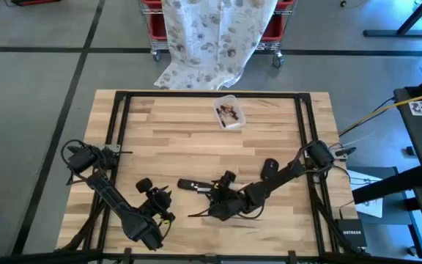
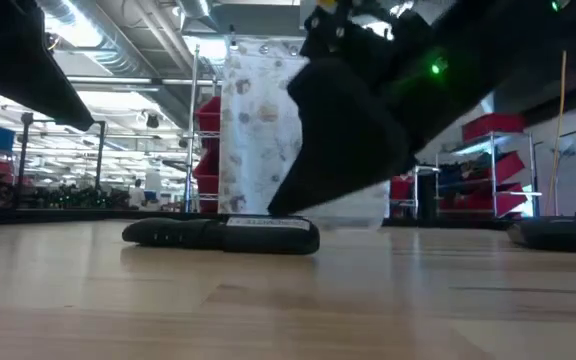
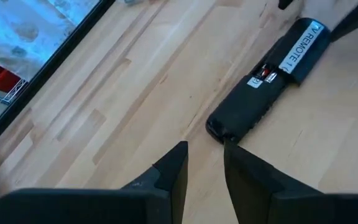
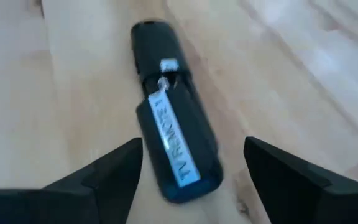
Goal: Insert battery
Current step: Close the remote control cover
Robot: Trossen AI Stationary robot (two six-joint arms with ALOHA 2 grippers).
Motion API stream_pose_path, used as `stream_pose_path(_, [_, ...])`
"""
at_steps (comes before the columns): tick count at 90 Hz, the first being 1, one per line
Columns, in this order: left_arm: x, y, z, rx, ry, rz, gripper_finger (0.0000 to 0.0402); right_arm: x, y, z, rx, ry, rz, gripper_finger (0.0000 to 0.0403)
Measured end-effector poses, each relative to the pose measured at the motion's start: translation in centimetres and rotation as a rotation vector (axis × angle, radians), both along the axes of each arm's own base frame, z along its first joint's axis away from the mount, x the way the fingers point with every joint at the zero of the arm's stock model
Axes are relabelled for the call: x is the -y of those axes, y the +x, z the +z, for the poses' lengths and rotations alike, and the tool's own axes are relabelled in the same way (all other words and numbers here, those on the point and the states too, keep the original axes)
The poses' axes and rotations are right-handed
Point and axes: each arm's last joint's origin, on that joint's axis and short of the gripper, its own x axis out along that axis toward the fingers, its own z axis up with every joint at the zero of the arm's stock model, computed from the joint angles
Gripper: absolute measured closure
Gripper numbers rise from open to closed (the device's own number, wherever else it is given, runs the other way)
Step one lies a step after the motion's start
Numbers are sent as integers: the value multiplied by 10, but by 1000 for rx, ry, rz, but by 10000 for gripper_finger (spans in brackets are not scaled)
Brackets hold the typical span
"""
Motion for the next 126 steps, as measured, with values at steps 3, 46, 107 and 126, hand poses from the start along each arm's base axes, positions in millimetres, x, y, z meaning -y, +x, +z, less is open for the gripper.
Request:
stream_pose_path(3, [0,0,0,0,0,0,318,2,1,2,5,3,-3,135])
stream_pose_path(46, [0,0,0,-3,0,-1,318,0,8,-1,-114,-154,339,135])
stream_pose_path(107, [0,0,0,-1,1,-4,318,24,19,-3,-189,-211,470,135])
stream_pose_path(126, [0,0,0,-2,1,-4,318,24,19,-11,-213,-216,501,135])
